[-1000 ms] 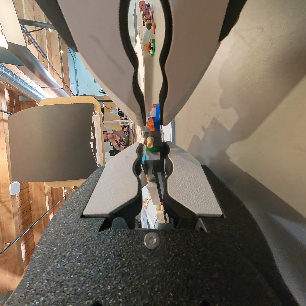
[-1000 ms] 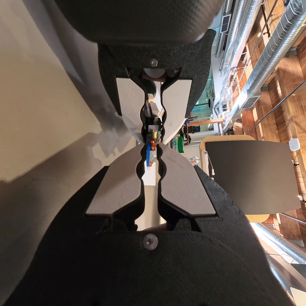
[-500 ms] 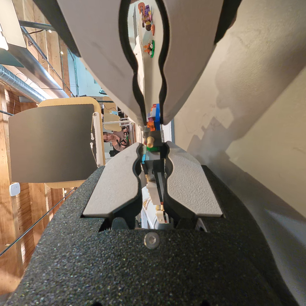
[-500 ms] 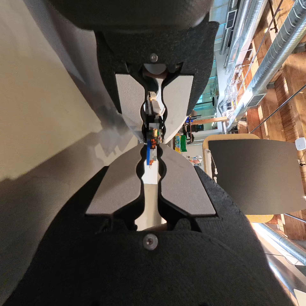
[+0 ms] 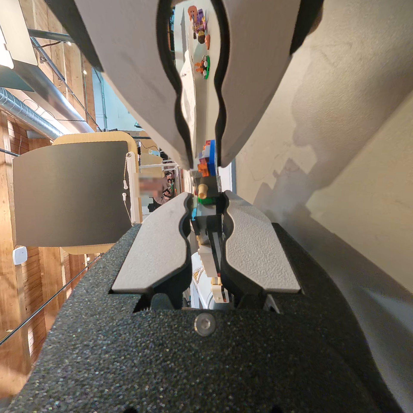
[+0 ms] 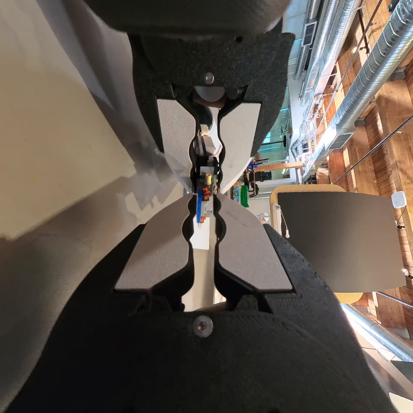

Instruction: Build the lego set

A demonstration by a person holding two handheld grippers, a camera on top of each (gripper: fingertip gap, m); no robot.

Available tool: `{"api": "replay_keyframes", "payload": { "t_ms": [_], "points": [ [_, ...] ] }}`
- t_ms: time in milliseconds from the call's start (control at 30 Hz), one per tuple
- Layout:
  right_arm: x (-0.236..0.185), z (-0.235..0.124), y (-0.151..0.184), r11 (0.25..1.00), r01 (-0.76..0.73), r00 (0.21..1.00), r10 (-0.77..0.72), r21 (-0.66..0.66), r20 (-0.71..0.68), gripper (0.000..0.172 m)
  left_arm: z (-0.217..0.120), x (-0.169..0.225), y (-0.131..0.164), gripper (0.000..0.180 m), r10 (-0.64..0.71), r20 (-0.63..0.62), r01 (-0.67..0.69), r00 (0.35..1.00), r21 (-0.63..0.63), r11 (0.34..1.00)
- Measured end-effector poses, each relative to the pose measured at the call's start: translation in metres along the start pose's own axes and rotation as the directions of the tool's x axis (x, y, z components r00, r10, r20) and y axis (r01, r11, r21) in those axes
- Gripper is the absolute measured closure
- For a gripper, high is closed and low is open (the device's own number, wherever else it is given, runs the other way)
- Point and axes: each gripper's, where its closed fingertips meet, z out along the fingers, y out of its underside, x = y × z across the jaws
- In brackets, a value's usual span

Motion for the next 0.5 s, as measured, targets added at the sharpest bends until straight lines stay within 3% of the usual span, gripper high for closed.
{"api": "replay_keyframes", "payload": {
  "t_ms": [500],
  "points": [
    [-0.0007,-0.0041,-0.0042,1.0,0.006,0.999,-0.007,0.031,0.032,0.156,-0.0011,0.0003,-0.0027,0.156,0.008,0.0,-0.008,1.0,0.012,1.0]
  ]
}}
